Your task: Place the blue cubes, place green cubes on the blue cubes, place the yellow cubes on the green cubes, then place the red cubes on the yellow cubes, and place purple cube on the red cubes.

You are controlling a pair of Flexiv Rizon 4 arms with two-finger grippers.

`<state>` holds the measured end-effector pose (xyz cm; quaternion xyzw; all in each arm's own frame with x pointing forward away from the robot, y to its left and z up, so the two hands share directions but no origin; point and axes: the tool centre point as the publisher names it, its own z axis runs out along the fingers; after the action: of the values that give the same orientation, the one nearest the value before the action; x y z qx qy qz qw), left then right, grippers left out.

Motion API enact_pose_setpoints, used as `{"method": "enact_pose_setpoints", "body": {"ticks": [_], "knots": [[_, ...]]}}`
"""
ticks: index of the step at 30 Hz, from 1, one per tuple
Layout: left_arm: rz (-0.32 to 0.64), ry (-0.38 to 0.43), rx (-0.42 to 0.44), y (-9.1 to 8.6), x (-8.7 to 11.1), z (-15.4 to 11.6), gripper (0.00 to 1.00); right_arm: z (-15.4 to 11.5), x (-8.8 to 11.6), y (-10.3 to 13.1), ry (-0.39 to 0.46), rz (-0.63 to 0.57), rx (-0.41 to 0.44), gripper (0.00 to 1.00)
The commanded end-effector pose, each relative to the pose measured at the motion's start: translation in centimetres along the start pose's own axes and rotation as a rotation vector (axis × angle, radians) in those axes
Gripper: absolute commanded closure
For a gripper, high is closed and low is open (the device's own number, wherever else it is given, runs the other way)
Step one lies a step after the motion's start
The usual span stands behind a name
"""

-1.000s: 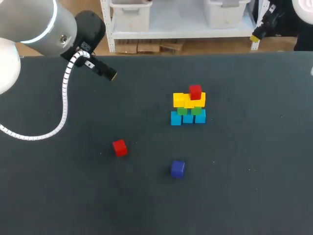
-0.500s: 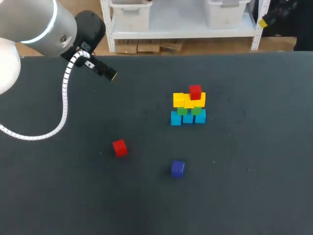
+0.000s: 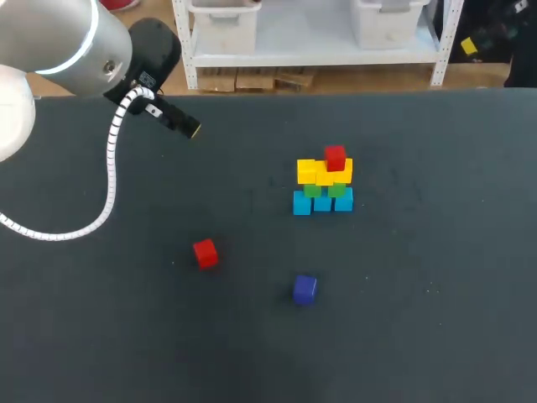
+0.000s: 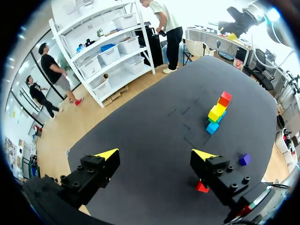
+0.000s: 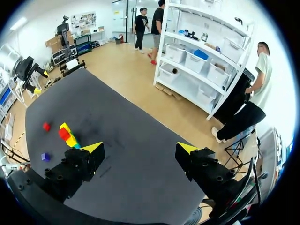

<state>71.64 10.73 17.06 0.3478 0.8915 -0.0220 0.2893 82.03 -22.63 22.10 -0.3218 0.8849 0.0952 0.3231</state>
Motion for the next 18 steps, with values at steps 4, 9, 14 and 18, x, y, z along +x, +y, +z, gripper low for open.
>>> {"method": "enact_pose_setpoints", "body": {"ticks": [4,9,14,18], "knots": [[0.002,-0.002,0.004,0.12,0.07,-0.02,0.00,-0.74,1.11,0.45,-0.055,0.015,0.029,0.00],[0.002,-0.002,0.004,0.12,0.07,-0.02,0.00,-0.58,1.20,0.46,-0.061,0.021,0.005,0.00],[0.002,-0.002,0.004,0.12,0.07,-0.02,0.00,-0.53,1.22,0.47,-0.070,0.028,-0.007,0.00],[0.002,-0.002,0.004,0.12,0.07,-0.02,0.00,-0.53,1.22,0.47,-0.070,0.028,-0.007,0.00]]}}
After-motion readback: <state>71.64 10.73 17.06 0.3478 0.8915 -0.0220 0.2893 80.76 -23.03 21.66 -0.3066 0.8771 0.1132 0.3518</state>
